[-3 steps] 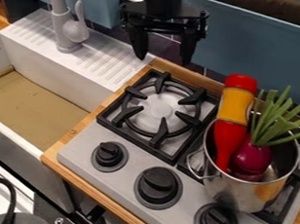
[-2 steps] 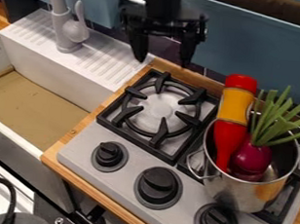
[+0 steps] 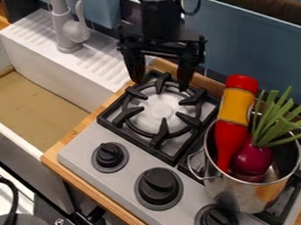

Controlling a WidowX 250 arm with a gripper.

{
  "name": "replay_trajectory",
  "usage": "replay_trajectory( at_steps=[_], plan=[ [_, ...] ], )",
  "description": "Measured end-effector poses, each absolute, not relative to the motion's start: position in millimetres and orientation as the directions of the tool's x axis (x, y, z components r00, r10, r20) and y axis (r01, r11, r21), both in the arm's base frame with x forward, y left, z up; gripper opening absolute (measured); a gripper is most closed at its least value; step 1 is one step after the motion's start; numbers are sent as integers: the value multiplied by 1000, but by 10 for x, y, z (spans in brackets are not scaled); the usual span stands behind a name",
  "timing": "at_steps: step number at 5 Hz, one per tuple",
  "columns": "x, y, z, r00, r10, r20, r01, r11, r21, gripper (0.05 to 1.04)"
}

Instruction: Move the silver pot in the middle of two burners

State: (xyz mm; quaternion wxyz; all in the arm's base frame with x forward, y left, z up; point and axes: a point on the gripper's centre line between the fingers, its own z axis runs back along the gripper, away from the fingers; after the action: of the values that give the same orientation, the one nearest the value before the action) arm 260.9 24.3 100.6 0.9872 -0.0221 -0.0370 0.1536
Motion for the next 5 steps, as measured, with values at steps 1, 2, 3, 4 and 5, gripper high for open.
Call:
replay_trajectory(
  at_steps=[1,2,3,4,5],
  plan=[
    [2569,128,1031,969,245,40,-241,966,-92,999],
    [2580,-21,1033,978,205,42,-200,975,-99,999],
    [2547,-148,1021,987,156,25,-152,981,-118,999],
    [2480,-152,942,989,146,15,-143,983,-116,999],
    [2434,-207,901,991,134,30,-130,985,-115,999]
  ],
)
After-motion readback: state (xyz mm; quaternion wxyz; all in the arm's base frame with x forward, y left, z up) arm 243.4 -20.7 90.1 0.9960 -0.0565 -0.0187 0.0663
